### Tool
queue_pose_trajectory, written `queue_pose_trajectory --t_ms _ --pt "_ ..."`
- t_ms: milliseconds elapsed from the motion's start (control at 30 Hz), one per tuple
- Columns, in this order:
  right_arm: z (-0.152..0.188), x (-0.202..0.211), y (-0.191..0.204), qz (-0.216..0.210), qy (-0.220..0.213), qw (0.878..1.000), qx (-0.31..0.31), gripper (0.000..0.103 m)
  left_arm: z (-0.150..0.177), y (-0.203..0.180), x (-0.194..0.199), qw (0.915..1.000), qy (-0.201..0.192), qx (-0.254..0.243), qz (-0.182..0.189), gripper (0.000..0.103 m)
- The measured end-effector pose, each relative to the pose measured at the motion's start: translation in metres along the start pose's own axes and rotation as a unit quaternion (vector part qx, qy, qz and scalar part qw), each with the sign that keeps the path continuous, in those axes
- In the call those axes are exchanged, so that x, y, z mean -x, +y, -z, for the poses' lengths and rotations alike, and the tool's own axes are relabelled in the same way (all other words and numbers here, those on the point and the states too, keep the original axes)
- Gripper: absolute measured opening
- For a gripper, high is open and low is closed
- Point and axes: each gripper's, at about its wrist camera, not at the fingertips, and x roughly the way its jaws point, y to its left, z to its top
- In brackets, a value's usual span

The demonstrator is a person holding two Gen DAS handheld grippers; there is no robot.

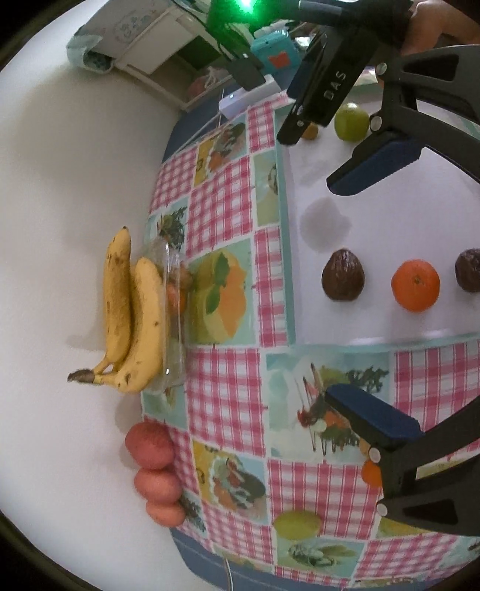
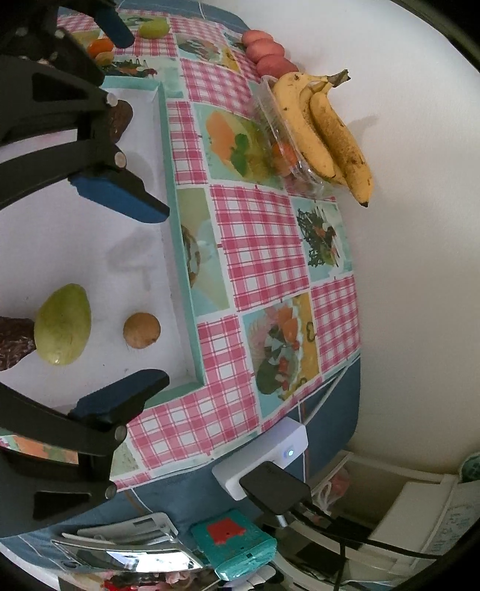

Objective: Organize fruits
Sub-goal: 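Move both open tools back toward the fruits beside the tray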

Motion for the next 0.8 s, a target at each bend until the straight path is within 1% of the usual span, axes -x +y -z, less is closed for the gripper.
queue_pose_trajectory --t_ms 67,133,167,200,233,300,367,533,600,667,800 --pt "0.000 0.000 0.000 0.001 -0.003 1.000 -0.002 0.082 0.000 0.006 0.000 0.9999 0.004 0.008 -0.014 0.103" --pt "0.001 0.001 0.000 0.002 -0.004 1.000 -0.001 0.083 0.000 0.018 0.001 0.9992 0.011 0.027 -0.027 0.103" --pt "0.002 0.002 0.000 0.004 -0.005 1.000 -0.001 0.088 0.000 0.025 0.000 0.9985 0.013 0.040 -0.036 0.103" --pt "0.002 0.002 0.001 0.009 -0.005 1.000 0.002 0.097 0.001 0.033 0.000 0.9975 0.015 0.052 -0.047 0.103" --pt "0.003 0.003 0.002 0.012 -0.008 1.000 0.005 0.099 0.002 0.040 0.001 0.9964 0.015 0.060 -0.058 0.103" --pt "0.004 0.005 0.004 0.016 -0.012 1.000 0.008 0.099 0.002 0.051 0.004 0.9945 0.011 0.070 -0.077 0.103" --pt "0.005 0.008 0.007 0.011 -0.014 1.000 0.006 0.099 0.003 0.058 0.008 0.9933 0.004 0.076 -0.086 0.103" --pt "0.011 0.016 0.017 -0.002 -0.022 1.000 0.011 0.099 0.005 0.072 0.019 0.9919 0.001 0.089 -0.090 0.103" --pt "0.014 0.020 0.022 -0.008 -0.021 1.000 0.010 0.099 0.006 0.076 0.024 0.9909 -0.002 0.094 -0.096 0.103" --pt "0.016 0.024 0.027 -0.017 -0.022 1.000 0.005 0.099 0.006 0.080 0.029 0.9888 -0.003 0.099 -0.111 0.103" --pt "0.021 0.035 0.038 -0.029 -0.021 0.999 -0.008 0.099 0.008 0.095 0.041 0.9821 -0.002 0.117 -0.147 0.103"
